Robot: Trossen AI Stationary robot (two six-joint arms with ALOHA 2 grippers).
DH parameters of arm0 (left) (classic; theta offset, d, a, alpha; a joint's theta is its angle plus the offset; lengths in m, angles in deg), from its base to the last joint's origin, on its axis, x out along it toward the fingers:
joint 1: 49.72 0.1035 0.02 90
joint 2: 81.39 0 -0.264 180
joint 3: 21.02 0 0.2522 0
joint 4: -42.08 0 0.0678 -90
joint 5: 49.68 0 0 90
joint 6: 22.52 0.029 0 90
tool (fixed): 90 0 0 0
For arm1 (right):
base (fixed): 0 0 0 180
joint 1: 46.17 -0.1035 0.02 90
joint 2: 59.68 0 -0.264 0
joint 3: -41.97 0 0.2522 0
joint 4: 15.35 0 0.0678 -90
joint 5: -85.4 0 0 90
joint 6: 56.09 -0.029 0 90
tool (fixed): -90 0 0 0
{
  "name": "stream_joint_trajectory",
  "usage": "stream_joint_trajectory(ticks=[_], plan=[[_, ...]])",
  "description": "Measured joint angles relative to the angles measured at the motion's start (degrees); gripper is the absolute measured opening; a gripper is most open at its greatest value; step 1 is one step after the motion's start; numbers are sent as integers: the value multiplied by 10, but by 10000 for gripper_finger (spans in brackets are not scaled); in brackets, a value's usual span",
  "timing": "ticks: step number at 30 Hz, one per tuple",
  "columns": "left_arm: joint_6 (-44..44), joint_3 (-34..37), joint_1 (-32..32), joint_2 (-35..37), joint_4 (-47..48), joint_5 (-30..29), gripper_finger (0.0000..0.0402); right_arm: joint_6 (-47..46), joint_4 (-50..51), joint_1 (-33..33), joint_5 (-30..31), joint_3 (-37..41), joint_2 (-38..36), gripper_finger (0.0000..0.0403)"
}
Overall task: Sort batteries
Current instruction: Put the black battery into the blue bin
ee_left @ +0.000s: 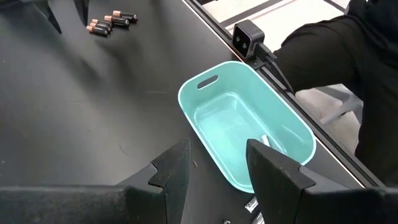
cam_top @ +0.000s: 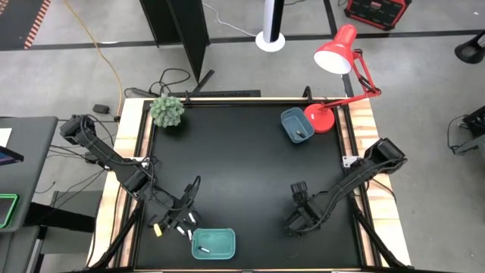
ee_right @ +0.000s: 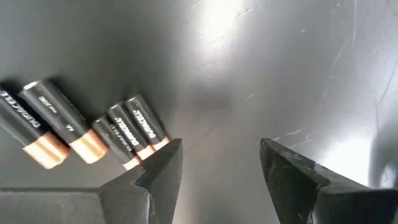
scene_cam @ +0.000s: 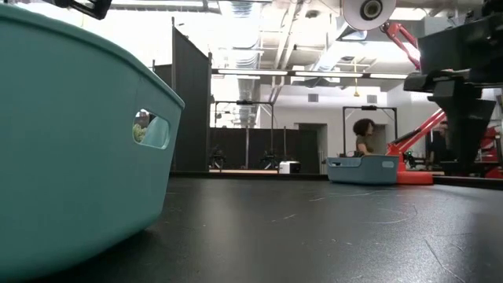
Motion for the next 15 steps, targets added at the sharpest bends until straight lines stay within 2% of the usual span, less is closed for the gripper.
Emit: stream_joint_trajectory(ticks=[15], plan=[[8, 0, 0, 0, -2, 1, 152, -8, -21, -24, -10, 0, 0, 230]])
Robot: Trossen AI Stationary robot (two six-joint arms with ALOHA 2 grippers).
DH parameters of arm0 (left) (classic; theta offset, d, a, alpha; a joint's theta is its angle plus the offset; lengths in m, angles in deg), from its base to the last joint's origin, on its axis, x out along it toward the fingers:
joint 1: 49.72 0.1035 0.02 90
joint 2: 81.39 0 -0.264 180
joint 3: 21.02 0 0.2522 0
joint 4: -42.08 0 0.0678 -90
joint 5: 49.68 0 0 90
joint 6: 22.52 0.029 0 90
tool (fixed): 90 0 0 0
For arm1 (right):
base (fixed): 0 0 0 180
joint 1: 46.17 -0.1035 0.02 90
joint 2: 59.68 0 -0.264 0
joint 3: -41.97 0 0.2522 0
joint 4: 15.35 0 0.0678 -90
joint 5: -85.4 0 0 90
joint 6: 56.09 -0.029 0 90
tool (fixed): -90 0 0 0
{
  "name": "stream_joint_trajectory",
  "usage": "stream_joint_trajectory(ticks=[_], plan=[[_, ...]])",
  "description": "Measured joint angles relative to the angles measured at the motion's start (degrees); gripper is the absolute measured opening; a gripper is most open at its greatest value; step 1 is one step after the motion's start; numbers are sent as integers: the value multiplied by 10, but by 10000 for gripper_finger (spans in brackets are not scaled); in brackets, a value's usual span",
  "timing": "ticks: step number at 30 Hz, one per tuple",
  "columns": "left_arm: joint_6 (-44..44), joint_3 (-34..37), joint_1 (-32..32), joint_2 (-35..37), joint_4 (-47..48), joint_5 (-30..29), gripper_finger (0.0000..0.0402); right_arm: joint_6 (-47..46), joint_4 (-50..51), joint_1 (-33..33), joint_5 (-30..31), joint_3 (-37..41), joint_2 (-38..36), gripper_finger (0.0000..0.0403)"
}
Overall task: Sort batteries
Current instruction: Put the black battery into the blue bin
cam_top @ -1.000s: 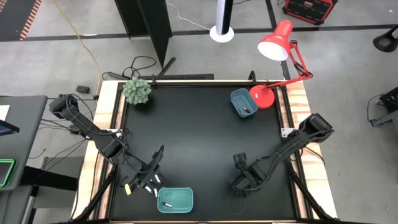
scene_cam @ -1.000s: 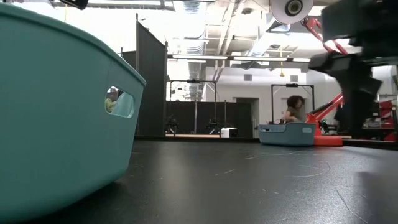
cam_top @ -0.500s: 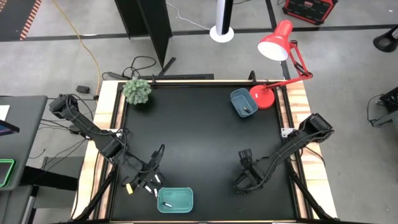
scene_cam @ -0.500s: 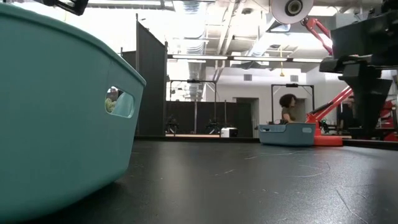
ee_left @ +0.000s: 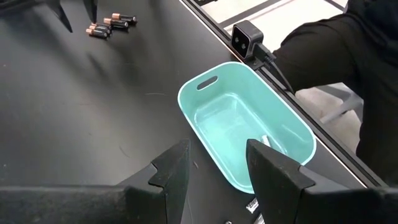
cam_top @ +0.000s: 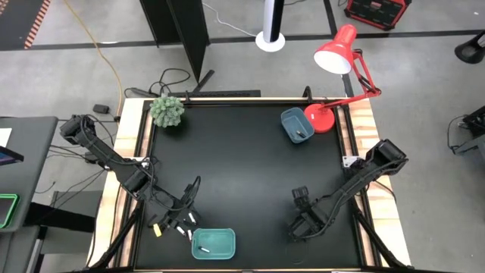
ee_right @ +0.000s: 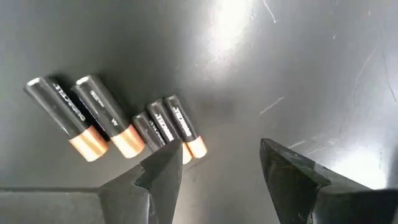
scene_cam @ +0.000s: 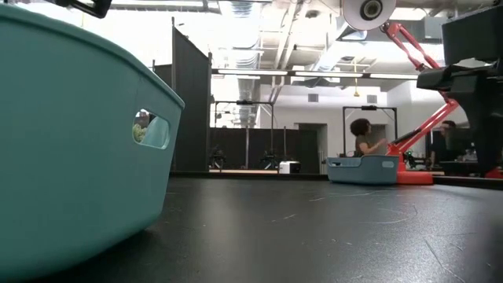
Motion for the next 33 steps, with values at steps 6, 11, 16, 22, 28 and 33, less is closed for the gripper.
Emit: stream_joint_trajectory(ticks=[6, 11, 16, 22, 28, 33], plan=[[0, 0, 0, 0, 0, 0, 152, 0, -23, 0, 1, 18, 0, 230], [0, 0, 0, 0, 0, 1, 152, 1, -31, 0, 10, 19, 0, 230], [0, 0, 0, 0, 0, 1, 152, 3, -46, 1, 1, 33, 0, 230], [0, 0, 0, 0, 0, 1, 152, 3, -56, 0, 0, 35, 0, 230], [5, 0, 0, 0, 0, 1, 152, 5, -61, 4, 0, 35, 0, 230], [5, 0, 0, 0, -1, 1, 152, 7, -67, 11, 0, 35, 0, 230]])
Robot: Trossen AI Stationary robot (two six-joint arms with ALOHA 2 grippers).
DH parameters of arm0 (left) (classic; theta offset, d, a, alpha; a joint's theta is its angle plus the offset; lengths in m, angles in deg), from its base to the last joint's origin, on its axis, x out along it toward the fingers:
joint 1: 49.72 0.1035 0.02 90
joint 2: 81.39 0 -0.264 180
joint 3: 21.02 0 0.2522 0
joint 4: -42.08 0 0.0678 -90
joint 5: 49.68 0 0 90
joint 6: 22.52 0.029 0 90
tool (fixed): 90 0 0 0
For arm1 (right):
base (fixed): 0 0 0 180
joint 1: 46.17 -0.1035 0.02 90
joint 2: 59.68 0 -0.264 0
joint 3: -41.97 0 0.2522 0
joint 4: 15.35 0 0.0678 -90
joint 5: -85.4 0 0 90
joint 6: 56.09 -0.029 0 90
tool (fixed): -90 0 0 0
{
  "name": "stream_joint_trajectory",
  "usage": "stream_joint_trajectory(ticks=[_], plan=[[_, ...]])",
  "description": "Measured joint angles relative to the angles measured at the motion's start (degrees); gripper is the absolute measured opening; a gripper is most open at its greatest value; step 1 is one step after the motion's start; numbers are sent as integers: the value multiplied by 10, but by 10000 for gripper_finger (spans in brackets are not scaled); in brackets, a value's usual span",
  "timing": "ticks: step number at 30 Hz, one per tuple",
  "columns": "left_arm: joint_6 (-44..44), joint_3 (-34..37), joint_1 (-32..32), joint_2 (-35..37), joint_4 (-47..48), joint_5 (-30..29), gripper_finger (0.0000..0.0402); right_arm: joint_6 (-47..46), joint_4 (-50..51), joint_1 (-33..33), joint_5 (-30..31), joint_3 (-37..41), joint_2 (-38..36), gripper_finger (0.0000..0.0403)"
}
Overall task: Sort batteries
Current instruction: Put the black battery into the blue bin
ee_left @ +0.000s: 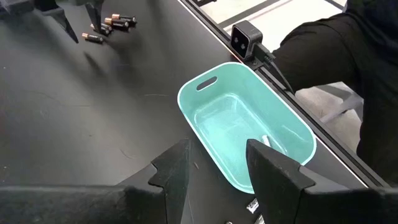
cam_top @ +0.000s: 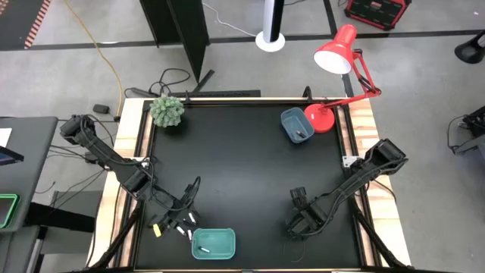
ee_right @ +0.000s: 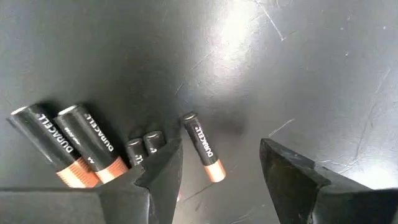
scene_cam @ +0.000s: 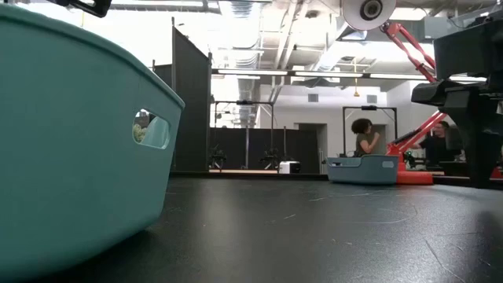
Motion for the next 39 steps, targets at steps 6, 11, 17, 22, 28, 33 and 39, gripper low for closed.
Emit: stream_joint_trajectory(ticks=[6, 11, 17, 22, 28, 33, 39], plan=[[0, 0, 0, 0, 0, 0, 152, 14, -11, 12, 0, 0, 0, 230], [0, 0, 0, 0, 0, 0, 152, 24, -15, 24, 0, 0, 0, 230], [0, 0, 0, 0, 0, 0, 152, 36, -20, 27, -3, 0, 0, 230], [0, 0, 0, 0, 0, 0, 152, 23, -23, 30, -22, 3, 0, 230], [4, 0, 0, 0, 1, 0, 152, 11, -26, 30, -29, 5, 0, 217], [6, 0, 0, 0, 1, 0, 152, 5, -67, 31, -35, 34, -2, 188], [7, 0, 0, 0, 1, 0, 152, -15, -75, 47, -41, 42, -3, 163]])
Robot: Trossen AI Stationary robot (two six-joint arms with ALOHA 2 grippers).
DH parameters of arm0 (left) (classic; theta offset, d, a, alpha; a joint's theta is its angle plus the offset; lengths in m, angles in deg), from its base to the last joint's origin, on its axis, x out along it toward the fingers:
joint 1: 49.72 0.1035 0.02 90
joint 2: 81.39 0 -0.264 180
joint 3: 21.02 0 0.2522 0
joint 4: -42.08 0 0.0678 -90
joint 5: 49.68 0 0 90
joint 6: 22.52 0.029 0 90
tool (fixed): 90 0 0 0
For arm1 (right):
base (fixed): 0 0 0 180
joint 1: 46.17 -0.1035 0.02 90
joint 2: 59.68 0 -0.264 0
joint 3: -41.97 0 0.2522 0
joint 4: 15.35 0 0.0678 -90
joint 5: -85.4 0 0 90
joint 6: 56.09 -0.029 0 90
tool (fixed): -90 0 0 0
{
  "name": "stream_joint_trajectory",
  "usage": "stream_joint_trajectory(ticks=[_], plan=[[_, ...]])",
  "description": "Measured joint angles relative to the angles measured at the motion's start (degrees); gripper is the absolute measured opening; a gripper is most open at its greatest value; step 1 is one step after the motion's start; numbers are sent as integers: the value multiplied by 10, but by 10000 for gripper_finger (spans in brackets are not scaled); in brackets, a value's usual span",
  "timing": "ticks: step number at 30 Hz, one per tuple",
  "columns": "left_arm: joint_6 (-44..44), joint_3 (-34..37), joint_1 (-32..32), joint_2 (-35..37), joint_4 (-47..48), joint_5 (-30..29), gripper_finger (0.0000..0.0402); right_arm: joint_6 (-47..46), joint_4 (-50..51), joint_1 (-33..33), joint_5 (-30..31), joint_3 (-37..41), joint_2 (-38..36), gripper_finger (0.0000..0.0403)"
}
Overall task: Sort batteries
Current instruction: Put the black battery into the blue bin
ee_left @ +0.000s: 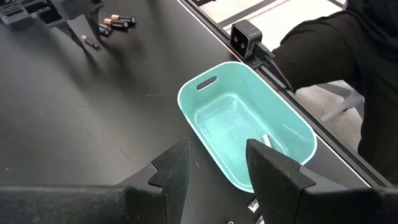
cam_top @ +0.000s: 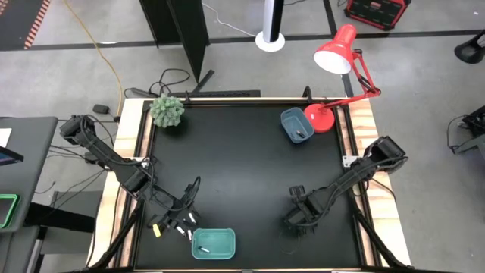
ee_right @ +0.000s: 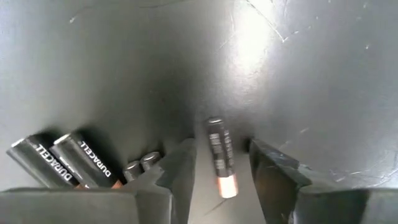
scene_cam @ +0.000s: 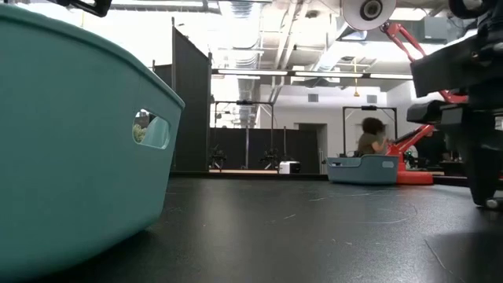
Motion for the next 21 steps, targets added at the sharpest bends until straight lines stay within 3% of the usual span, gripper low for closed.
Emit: stream_joint_trajectory(ticks=[21], plan=[[-1, 0, 0, 0, -1, 0, 152, 2, -25, 16, 6, 2, 2, 43]])
